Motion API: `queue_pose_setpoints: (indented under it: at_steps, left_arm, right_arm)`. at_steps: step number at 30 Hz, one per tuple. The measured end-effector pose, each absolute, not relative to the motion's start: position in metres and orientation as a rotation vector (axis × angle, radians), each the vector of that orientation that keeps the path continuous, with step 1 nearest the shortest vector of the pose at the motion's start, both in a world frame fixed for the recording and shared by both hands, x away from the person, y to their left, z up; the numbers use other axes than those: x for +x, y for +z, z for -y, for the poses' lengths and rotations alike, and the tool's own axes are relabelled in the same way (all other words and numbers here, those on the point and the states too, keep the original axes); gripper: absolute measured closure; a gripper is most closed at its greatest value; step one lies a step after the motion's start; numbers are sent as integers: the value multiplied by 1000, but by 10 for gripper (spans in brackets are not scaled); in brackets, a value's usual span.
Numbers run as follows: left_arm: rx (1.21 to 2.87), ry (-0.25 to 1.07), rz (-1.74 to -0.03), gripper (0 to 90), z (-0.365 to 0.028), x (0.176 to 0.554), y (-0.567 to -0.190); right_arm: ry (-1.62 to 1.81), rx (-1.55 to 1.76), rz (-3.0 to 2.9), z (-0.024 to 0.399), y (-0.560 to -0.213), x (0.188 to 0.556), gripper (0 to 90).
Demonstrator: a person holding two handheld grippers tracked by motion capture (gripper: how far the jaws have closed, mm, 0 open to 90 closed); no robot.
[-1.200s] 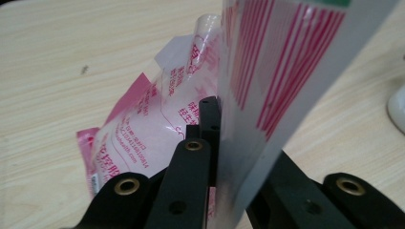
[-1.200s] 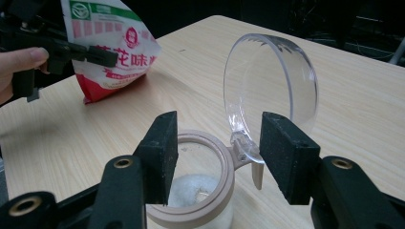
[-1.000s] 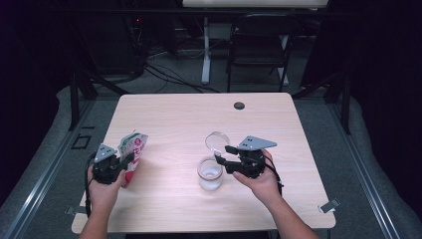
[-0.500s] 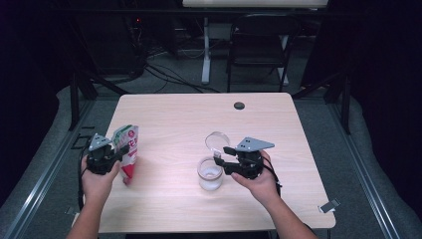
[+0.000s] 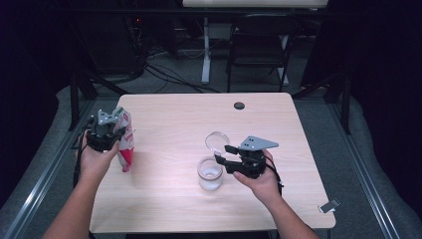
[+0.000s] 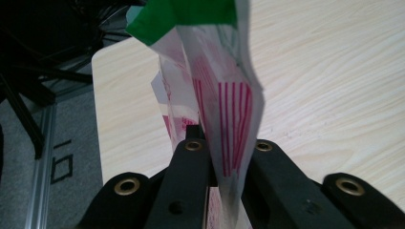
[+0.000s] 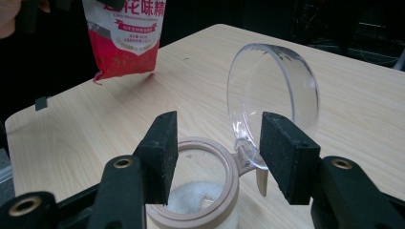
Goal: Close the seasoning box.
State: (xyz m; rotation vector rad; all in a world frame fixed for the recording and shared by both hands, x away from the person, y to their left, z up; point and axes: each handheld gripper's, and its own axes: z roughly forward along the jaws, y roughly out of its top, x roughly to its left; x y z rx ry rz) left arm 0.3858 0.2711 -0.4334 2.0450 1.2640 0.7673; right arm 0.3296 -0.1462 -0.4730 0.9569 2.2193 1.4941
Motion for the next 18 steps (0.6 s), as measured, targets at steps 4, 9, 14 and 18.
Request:
queue_pose_setpoints:
  at_steps: [4,9,14,18]
  left_arm:
    - [2031,743,-1221,900,-261,386,-423]
    - [2031,673,-1140,900,-242,382,-412]
    - [2045,602,-1057,900,-220,379,-411]
    - [2080,565,-988,900,-200,374,-413]
  right_arm:
    - [1502,964,-2208,147,-473,330,476]
    - [1505,964,-2204,148,-472,330,475]
    - [1509,972,-2196,149,-472,331,475]
    - [1509,971,-2194,149,-472,331,475]
